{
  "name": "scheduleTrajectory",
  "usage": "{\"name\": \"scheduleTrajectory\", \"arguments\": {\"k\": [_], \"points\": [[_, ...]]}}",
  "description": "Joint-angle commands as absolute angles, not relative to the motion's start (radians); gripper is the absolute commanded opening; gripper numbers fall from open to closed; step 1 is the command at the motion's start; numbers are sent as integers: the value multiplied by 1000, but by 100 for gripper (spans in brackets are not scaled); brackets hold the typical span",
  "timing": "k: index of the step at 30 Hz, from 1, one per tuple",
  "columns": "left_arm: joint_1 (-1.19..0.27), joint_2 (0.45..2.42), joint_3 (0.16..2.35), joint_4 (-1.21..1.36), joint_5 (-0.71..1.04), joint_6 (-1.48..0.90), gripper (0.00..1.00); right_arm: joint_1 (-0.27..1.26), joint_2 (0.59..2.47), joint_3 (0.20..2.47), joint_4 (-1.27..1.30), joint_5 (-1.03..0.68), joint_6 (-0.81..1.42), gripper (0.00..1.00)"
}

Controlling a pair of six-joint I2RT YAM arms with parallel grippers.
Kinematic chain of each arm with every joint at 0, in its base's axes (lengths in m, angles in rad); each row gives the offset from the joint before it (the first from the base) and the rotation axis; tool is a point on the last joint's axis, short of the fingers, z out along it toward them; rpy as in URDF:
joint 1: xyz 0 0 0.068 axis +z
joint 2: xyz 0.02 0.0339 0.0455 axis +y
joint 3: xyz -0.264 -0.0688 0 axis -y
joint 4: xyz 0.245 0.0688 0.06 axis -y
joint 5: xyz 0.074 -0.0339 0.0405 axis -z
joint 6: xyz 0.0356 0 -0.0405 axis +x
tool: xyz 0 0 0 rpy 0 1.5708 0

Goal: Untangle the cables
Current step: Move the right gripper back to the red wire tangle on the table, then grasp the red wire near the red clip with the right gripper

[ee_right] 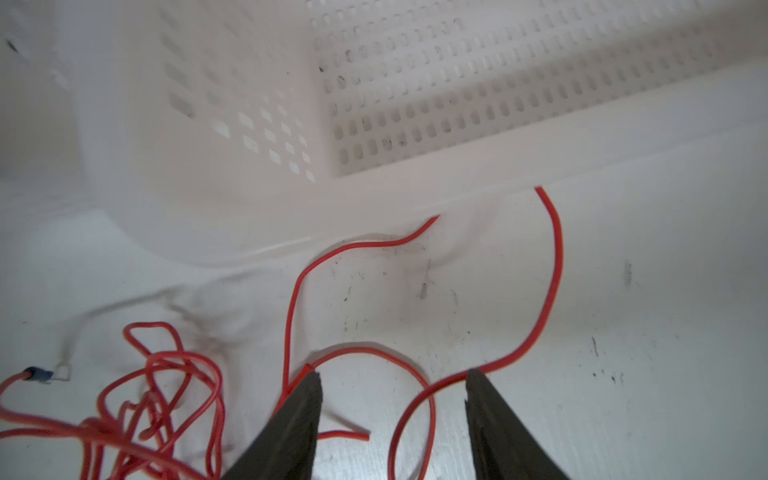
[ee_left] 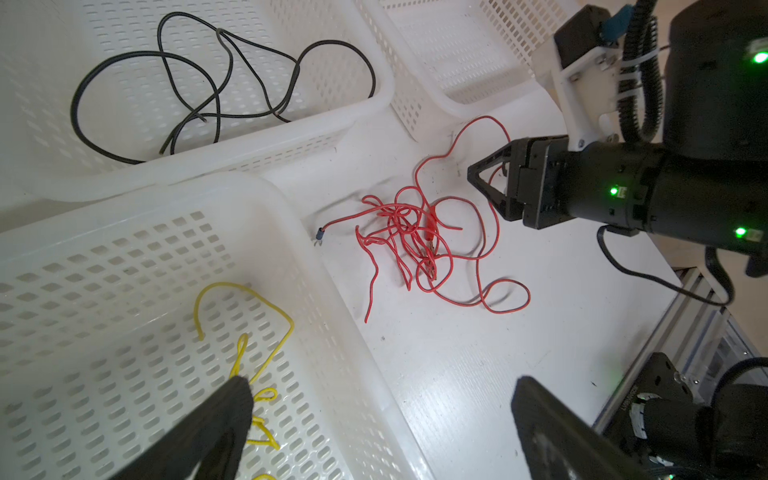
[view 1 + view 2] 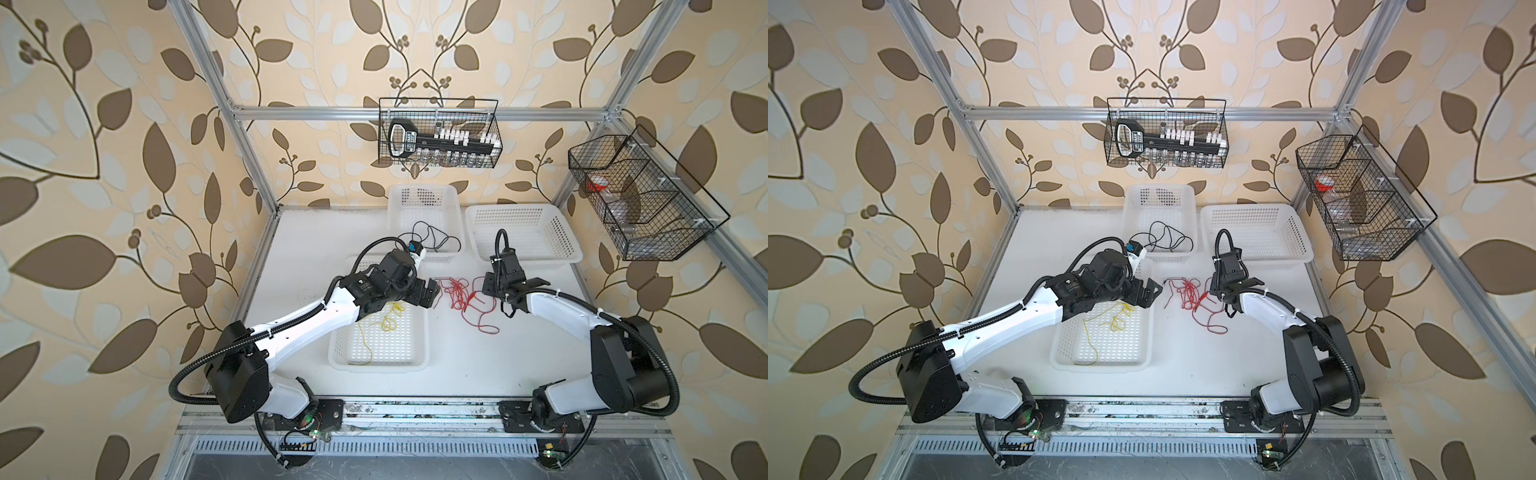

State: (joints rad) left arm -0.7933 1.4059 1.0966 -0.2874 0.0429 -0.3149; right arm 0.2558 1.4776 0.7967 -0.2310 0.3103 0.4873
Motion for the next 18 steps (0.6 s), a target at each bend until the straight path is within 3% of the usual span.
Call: {"name": "scheduleTrajectory", "arguments": {"k": [1,3,6,10,16,18], "points": [[-801,1405,1120,-276,29,-315,99,246,1525,778,-205,283,510,54],[-801,1405,1118,-275,29,-315,99,244,1550,775,-186,268,511,49],[-801,1406,1117,-276,26,-314,99,243,1570,781,-173,244,509,20],[-801,1404,1111,-275,26,-315,99,243,1542,776,-170,251,510,0],[-801,1404,1106,-267,28,-315,99,242,1466,777,-222,271,493,2],[-801,1405,1106,-266,29,-316,99,243,1442,770,-242,280,488,13]]}}
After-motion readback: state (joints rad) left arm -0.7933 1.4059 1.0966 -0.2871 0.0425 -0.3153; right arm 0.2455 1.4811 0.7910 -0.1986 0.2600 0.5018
